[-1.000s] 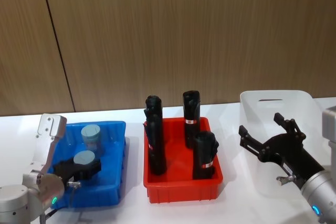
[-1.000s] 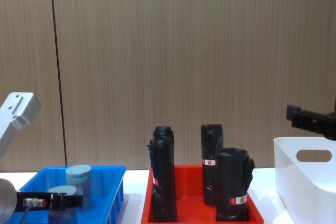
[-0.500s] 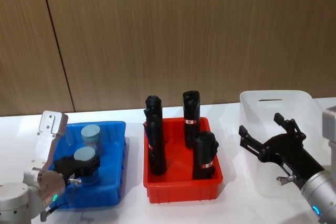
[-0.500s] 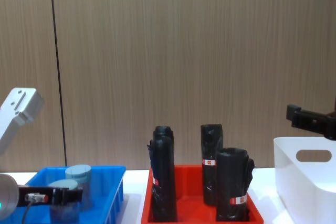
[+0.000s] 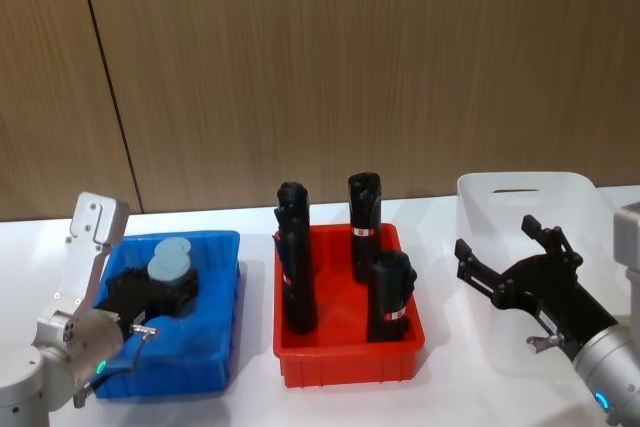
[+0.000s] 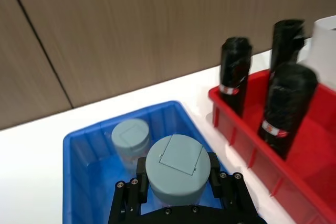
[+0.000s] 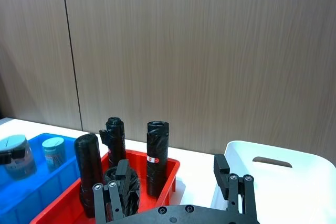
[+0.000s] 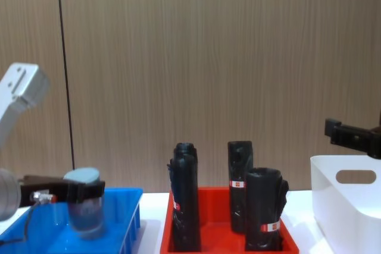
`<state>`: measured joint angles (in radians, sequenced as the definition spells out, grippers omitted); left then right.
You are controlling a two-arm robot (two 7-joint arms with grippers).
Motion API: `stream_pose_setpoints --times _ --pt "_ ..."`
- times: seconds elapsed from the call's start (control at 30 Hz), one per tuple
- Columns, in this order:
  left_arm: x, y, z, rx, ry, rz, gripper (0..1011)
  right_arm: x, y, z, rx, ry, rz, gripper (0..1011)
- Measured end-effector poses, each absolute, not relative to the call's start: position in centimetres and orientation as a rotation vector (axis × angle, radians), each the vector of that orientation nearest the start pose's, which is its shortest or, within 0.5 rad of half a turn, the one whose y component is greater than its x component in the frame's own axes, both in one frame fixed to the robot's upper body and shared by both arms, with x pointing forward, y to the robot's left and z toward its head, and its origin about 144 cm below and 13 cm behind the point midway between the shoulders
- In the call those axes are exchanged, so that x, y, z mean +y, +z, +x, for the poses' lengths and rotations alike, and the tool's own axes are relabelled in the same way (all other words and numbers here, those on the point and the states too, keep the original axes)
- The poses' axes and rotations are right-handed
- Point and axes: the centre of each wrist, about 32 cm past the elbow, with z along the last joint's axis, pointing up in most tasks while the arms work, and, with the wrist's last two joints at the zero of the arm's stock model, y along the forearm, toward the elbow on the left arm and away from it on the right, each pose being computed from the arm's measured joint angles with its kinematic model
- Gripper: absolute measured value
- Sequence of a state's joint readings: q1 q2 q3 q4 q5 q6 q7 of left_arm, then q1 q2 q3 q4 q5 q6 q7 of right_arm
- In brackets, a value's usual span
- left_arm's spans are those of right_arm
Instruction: Pick the cotton swabs from the blue box and place them into the white box.
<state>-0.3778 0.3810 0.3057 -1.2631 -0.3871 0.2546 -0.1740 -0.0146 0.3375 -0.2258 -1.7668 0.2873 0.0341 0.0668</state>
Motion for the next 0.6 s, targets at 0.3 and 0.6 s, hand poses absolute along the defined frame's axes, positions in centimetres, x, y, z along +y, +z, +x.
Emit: stream_pose_setpoints --times 0.3,0.6 --pt "28.9 119.3 54.4 0.075 1.136 0.226 665 -23.7 118.9 44.3 -0.075 -1.229 0.026 1001" --pt "29.1 120.8 53.7 0.031 1.017 0.207 664 -23.7 118.9 44.3 -0.075 -1.229 0.026 1002"
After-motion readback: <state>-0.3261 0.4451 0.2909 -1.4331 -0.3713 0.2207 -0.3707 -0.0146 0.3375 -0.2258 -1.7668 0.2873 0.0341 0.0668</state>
